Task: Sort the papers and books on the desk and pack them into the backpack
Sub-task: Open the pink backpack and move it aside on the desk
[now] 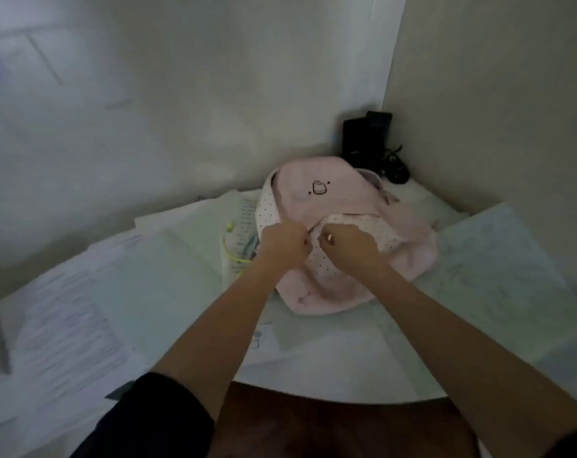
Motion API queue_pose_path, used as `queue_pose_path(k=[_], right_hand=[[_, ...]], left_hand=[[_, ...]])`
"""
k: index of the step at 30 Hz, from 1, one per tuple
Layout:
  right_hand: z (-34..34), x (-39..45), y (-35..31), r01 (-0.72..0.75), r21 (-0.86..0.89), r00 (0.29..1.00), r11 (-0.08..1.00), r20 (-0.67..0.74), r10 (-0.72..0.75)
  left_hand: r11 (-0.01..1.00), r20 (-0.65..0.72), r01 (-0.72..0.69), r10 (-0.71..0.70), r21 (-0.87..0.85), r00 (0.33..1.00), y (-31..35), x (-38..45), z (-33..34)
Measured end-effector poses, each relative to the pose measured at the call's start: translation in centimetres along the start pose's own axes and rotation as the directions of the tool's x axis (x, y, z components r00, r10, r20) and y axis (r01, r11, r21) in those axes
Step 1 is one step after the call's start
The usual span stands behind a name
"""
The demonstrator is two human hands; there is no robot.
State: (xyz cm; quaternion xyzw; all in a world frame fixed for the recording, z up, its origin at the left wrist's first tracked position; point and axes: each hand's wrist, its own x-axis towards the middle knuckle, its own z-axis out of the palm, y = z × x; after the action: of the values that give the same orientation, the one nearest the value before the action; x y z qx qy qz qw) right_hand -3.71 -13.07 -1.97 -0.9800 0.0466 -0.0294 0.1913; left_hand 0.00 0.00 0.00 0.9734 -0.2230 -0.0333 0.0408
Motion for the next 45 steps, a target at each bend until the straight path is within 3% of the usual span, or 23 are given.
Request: queue_pose_path(k=[4, 9, 15, 19, 23, 28, 35, 37, 41, 45], right_hand=[[4.3, -0.1, 0.7, 0.000, -0.040, 0.999, 0.999, -0.045, -0.002], [8.5, 0.2, 1.1, 0.017, -0.113, 0.960, 0.993, -0.276, -0.048], [10.5, 0.0, 0.1, 0.004, -0.310, 0.943, 0.951, -0.315, -0.106], [12.8, -1.8, -0.1, -0.016, -0.284, 0.896, 0.959, -0.430, -0.113], [14.1, -4.6, -0.2, 0.053, -0.354, 0.882, 0.934, -0.421, -0.210], [14.2, -9.0, 0.4, 0.011, -0.331, 0.919, 0.943, -0.369, -0.140], [15.2, -9.6, 0.3, -0.054, -0.358, 0.873, 0.932, -0.470, -0.130], [15.5, -9.0, 0.4, -0.058, -0.369, 0.835, 0.928, -0.527, -0.157], [16.2, -7.7, 1.2, -0.042, -0.390, 0.718, 0.920, -0.652, -0.243], [16.9, -7.1, 1.7, -0.054, -0.397, 0.662, 0.916, -0.701, -0.265]], left_hand=[[0.994, -0.045, -0.015, 0.020, 0.109, 0.999, 0.4, 0.5, 4.7], [0.995, -0.245, -0.034, 0.056, 0.093, 0.968, -0.6, 0.7, 9.8], [0.982, -0.297, -0.062, 0.114, 0.180, 0.948, -1.5, 1.0, 12.1], [0.981, -0.359, -0.088, 0.145, 0.170, 0.922, -1.6, -1.4, 13.2], [0.981, -0.398, -0.174, 0.193, 0.082, 0.897, -2.3, -4.8, 14.0], [0.957, -0.552, -0.285, 0.267, 0.055, 0.790, -3.4, -8.5, 17.5], [0.964, -0.544, -0.266, 0.224, 0.000, 0.809, -3.3, -9.0, 18.3], [0.958, -0.595, -0.287, 0.224, -0.012, 0.772, -3.5, -8.7, 19.0], [0.955, -0.758, -0.290, 0.232, 0.060, 0.609, -3.8, -7.3, 20.0], [0.975, -0.820, -0.220, 0.146, 0.026, 0.554, -3.1, -5.8, 18.5]])
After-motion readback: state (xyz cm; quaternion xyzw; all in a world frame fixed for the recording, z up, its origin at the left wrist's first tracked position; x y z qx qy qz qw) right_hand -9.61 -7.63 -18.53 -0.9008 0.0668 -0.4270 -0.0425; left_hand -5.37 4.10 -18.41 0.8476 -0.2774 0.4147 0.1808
